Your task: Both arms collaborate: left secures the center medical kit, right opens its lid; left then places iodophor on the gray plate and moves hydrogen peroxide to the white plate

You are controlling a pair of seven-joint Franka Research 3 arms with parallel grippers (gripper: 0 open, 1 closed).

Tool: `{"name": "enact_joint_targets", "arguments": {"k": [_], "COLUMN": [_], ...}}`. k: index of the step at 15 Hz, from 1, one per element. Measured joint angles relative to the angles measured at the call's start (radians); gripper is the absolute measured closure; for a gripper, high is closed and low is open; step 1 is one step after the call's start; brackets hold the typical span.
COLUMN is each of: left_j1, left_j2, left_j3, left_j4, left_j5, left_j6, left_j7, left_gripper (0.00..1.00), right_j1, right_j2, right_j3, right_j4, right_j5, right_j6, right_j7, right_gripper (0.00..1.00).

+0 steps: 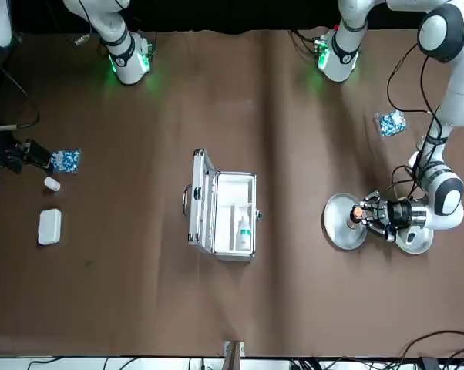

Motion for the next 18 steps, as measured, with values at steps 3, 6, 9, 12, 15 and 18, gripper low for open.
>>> {"name": "enact_joint_targets", "arguments": {"k": [3,6,9,12,15,18], "left_j1": [-0.002,-0.002,-0.002,-0.003,-0.004,-0.007], "left_j2": [0.017,0.03,0.036,0.044,0.052,0.053], "left_j3": [0.0,0.0,0.0,0.0,0.0,-0.001], "left_j4": [0.001,0.003,0.005,0.01,0.012,0.015], "left_j5": [0.0,0.0,0.0,0.0,0.0,0.0], "left_j6": [0.0,0.001,0.004,0.019,0.023,0.026], "left_j7": [0.008,0.011,0.011,0.011,0.011,0.01], "left_gripper": [0.67,0.67,0.67,0.67,0.67,0.54], "right_j1": [0.0,0.0,0.0,0.0,0.0,0.0], "right_j2": [0.0,0.0,0.0,0.0,0.0,0.0], "right_j3": [0.0,0.0,0.0,0.0,0.0,0.0], "right_j4": [0.0,0.0,0.0,0.0,0.0,0.0], "right_j5": [0.0,0.0,0.0,0.0,0.0,0.0], "right_j6": [0.0,0.0,0.0,0.0,0.0,0.0], "right_j7": [0.0,0.0,0.0,0.0,0.0,0.0], "right_gripper": [0.01,0.01,0.01,0.01,0.01,0.01]}}
